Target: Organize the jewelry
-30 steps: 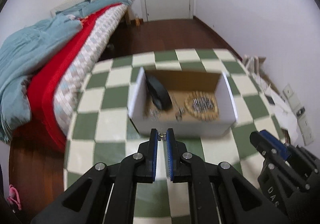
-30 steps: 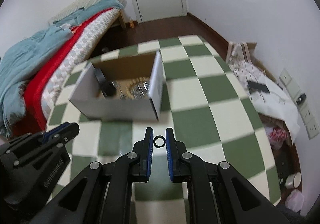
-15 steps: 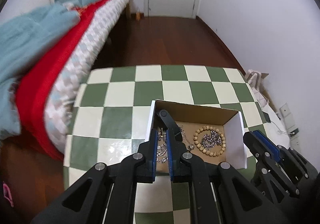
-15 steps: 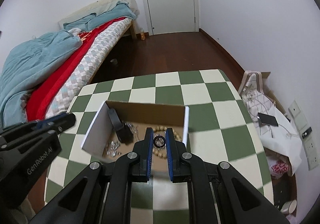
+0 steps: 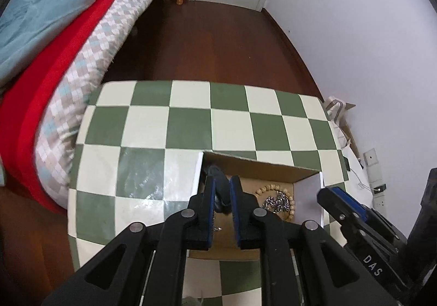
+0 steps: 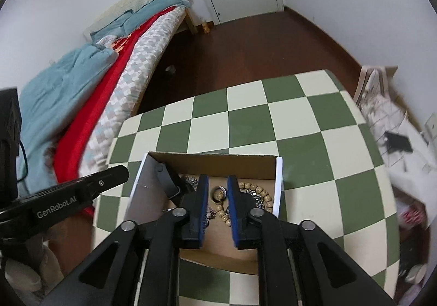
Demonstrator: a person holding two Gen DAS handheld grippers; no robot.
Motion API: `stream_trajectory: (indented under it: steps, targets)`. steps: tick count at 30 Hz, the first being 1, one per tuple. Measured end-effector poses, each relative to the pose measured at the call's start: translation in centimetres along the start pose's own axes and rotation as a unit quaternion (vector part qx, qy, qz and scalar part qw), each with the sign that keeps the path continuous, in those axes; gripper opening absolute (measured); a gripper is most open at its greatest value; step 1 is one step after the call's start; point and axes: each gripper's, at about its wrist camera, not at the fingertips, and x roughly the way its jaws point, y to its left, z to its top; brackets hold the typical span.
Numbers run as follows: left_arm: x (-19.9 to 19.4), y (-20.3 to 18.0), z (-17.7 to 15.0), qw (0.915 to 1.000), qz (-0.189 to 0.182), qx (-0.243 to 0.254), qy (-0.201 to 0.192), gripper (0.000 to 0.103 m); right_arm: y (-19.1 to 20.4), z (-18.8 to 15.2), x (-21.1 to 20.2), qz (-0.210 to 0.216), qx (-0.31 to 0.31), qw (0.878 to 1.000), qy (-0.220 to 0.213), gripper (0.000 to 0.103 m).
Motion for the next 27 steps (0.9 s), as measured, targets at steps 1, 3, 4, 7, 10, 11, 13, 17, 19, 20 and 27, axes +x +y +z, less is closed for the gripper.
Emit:
stream_trajectory:
  steps: [1,3,4,7,10,11,13,17,19,20,27]
  targets:
    - [-0.3,-0.1,0.0,0.9999,0.009,0.002,-0.004,0.025,-0.2,0.1,-0.1,0.002,0.006,1.0,-0.001,0.029]
    - [-0.7,0.1,0.1,0.9998,0.017,0.005,-0.014,0.056,-0.6,0.1,-0.5,0.001,0.013,1.0,-0.003,0.034]
    - [-1.1,0.2,-0.1,0.9993,0.028,0.005,-0.023,0.076,-0.8,0.1,-0.7,-0.001,0.016,1.0,-0.004,0.034]
    - [-1.7,0.4,-0.6,0.9974,0.059,0.013,-0.039,0.09,-1.2,-0.1,-1.0,-0.012,0.024,1.0,0.002,0.047]
    - [-1.7,0.4,-1.9,0.9935,0.102,0.031,-0.04,0.103,-1.2,-0.7,-1.4,-0.049,0.017,0.999,0.008,0.066]
    - [-1.7,0.4,-2.3,0.992,0.114,0.037,-0.04,0.103,-1.2,-0.9,-1.5,-0.061,0.014,0.998,0.01,0.079]
    - [-1.6,0.3,-3.2,0.9891,0.134,0.045,-0.04,0.103,-1.0,-1.8,-1.7,-0.094,0.003,0.995,0.019,0.094]
    - [-1.6,0.2,-4.8,0.9869,0.147,0.053,-0.039,0.103,-0.9,-3.4,-1.9,-0.14,-0.011,0.989,0.037,0.103]
    - [-1.8,0.1,-5.3,0.9862,0.152,0.052,-0.038,0.103,-0.9,-3.9,-2.2,-0.157,-0.016,0.987,0.038,0.103]
    - [-2.0,0.0,-5.6,0.9864,0.152,0.05,-0.038,0.103,-1.0,-4.2,-2.4,-0.165,-0.017,0.985,0.038,0.103]
    - [-4.4,-0.8,-7.0,0.9865,0.149,0.044,-0.052,0.103,-0.9,-5.2,-4.9,-0.184,-0.022,0.982,0.037,0.103]
